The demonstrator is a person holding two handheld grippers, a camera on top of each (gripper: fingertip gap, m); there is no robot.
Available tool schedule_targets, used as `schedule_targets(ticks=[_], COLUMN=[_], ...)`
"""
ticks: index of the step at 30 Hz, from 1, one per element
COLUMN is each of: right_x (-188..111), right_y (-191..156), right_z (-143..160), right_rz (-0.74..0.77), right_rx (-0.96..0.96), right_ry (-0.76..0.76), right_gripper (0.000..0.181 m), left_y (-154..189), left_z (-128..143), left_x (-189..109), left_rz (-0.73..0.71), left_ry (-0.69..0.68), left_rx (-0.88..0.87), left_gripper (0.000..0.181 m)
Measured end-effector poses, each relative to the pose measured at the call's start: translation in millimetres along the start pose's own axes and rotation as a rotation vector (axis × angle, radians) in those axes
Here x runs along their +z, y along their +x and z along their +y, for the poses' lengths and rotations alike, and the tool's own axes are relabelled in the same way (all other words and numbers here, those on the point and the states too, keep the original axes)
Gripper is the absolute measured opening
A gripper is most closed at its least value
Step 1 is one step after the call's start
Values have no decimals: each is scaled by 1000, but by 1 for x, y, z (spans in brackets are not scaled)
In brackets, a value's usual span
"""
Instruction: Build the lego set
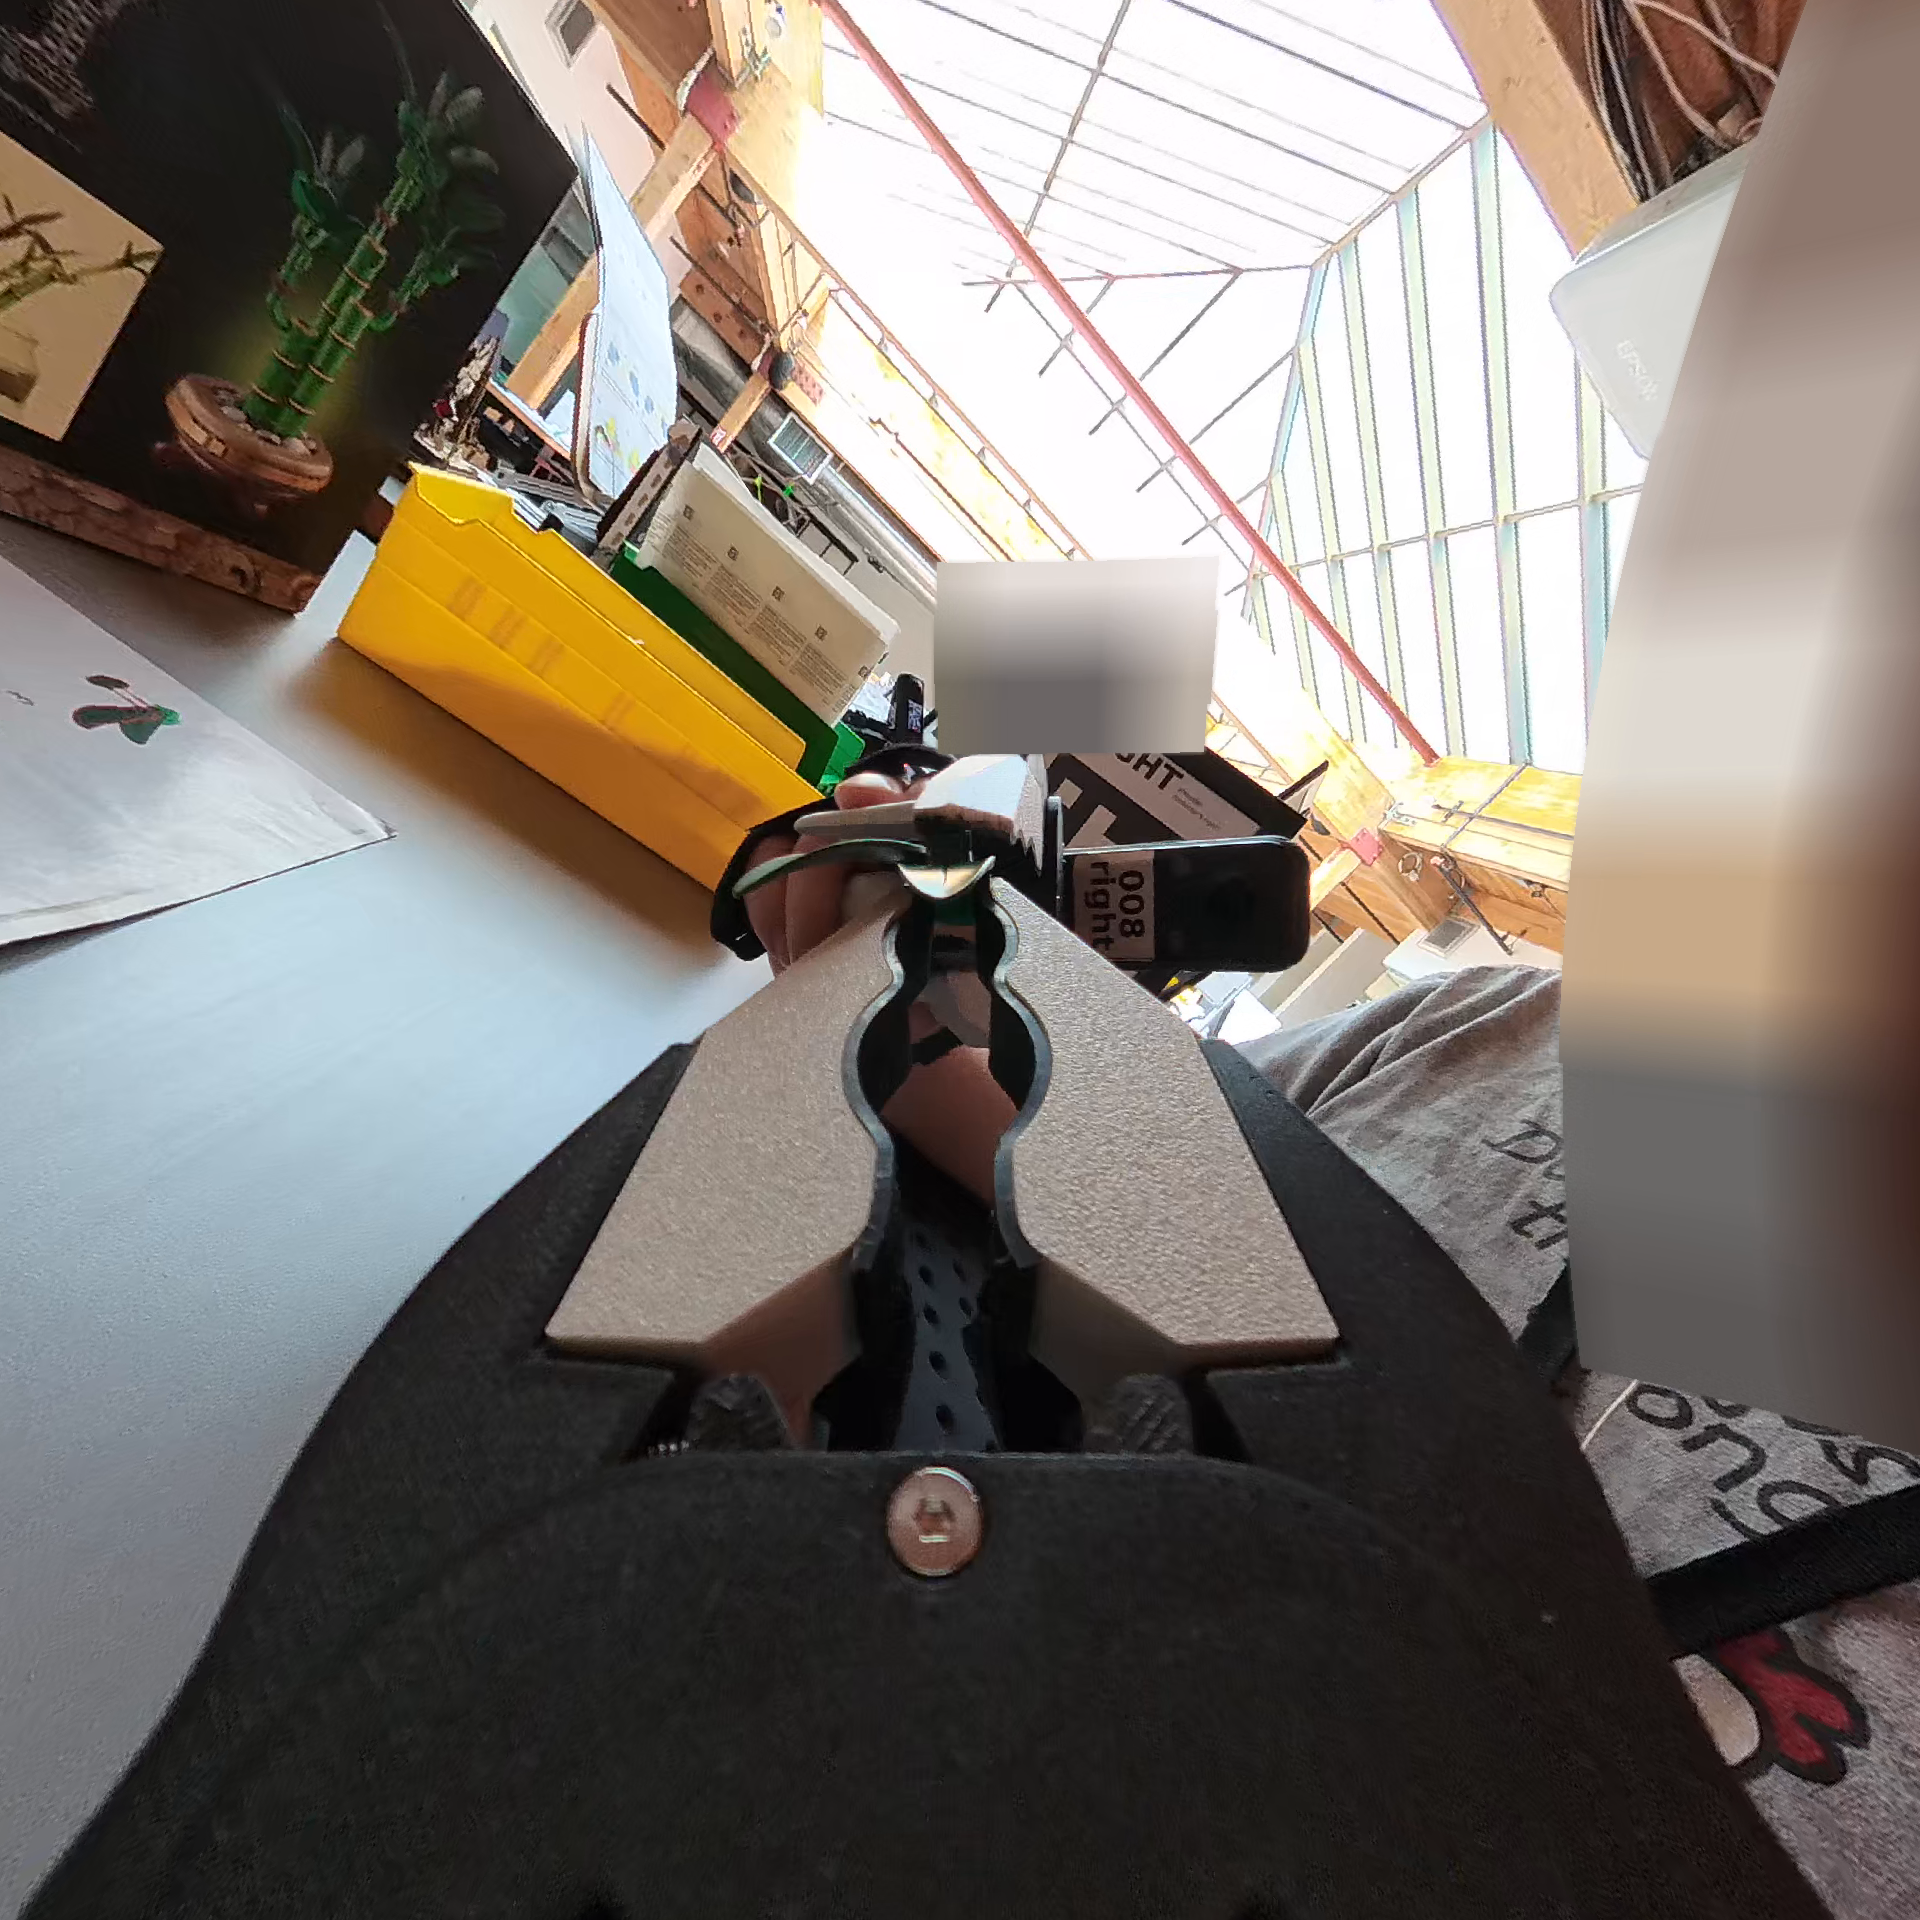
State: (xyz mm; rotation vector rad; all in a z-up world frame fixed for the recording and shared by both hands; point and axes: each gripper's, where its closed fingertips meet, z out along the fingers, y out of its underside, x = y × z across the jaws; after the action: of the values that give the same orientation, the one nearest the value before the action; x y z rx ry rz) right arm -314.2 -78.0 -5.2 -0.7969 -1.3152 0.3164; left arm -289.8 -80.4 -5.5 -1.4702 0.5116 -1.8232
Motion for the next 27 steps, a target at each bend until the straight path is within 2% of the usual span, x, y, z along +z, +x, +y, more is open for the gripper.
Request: schedule_targets(ticks=[27], right_x=[8], right_y=[-5], right_z=[5], right_rz=[10], right_rx=[-39], right_ry=[-81], right_gripper=[19], left_y=[-7], left_z=[0], left_x=[-7], left_rz=[-30], left_ry=[-7], left_rx=[-45], left_gripper=[4])
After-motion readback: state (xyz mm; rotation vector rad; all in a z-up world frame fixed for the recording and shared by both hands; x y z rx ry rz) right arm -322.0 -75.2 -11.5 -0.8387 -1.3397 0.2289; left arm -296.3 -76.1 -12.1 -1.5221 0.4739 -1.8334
